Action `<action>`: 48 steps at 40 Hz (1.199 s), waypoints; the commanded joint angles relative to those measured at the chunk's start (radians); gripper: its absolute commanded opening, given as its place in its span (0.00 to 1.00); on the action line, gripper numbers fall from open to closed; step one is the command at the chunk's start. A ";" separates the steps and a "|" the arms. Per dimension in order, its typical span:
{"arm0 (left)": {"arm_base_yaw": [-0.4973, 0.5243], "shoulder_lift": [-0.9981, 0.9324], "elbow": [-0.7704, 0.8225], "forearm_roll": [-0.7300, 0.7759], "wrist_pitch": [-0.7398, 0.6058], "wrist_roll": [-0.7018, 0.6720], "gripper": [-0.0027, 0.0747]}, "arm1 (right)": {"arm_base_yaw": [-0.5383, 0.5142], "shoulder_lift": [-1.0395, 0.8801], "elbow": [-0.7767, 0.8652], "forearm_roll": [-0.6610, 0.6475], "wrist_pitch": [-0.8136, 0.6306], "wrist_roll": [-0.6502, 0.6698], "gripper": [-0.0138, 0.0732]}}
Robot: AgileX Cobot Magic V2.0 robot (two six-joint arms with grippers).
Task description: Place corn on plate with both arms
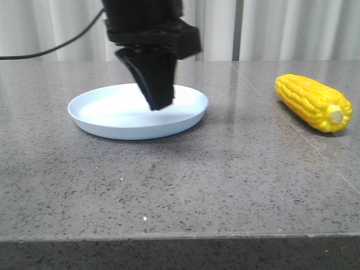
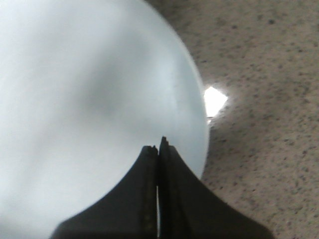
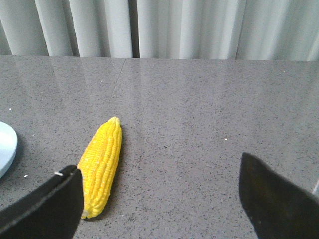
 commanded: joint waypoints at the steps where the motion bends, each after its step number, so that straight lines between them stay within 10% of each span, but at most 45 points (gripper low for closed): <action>1: 0.066 -0.101 -0.002 -0.011 -0.007 -0.046 0.01 | -0.006 0.015 -0.036 -0.004 -0.075 -0.003 0.91; 18: 0.350 -0.479 0.440 -0.056 -0.307 -0.169 0.01 | -0.006 0.015 -0.036 -0.004 -0.075 -0.003 0.91; 33: 0.365 -0.974 0.883 -0.076 -0.769 -0.169 0.01 | -0.006 0.015 -0.036 -0.004 -0.075 -0.003 0.91; 48: 0.365 -1.531 1.157 -0.072 -0.809 -0.169 0.01 | -0.006 0.015 -0.036 -0.004 -0.074 -0.003 0.91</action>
